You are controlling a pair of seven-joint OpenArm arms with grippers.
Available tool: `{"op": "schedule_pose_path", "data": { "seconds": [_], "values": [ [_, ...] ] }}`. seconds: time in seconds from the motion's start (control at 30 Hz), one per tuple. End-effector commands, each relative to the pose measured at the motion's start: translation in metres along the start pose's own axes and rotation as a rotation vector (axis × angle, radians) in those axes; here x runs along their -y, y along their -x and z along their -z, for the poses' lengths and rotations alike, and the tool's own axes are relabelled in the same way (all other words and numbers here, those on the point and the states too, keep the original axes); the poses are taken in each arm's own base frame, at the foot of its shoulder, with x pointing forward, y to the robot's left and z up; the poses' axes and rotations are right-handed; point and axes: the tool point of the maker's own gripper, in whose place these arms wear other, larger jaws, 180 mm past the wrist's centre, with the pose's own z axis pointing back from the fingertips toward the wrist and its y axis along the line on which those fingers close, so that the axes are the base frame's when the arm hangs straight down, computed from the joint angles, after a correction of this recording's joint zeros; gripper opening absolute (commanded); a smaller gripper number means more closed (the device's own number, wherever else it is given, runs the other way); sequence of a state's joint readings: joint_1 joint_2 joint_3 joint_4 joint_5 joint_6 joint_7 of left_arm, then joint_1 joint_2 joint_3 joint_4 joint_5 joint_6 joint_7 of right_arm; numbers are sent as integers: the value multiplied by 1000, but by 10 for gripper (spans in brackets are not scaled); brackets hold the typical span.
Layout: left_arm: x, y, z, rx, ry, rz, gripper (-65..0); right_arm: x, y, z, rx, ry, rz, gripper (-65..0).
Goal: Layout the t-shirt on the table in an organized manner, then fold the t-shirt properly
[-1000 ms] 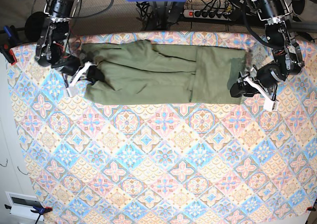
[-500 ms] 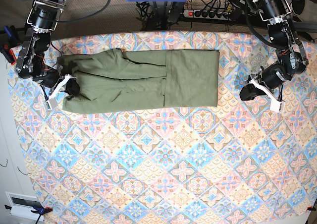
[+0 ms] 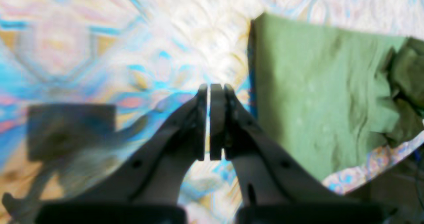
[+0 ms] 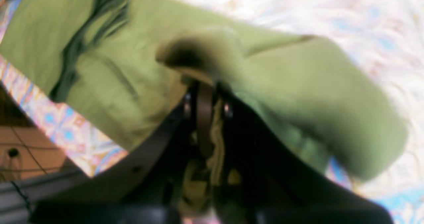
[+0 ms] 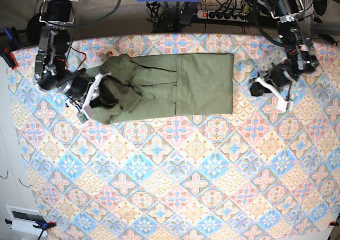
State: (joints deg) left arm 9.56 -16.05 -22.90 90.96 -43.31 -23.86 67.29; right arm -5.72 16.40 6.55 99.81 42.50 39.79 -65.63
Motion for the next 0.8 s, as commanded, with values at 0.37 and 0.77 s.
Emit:
{"op": "schedule_pose_path", "data": {
  "seconds": [0.37, 0.77],
  "values": [
    [41, 22, 43, -51, 70, 53, -650, -73, -45, 29, 139, -185, -49, -650],
    [37, 33, 53, -84, 76, 1, -650, -132, -59, 63, 120, -293, -142, -650]
  ]
}}
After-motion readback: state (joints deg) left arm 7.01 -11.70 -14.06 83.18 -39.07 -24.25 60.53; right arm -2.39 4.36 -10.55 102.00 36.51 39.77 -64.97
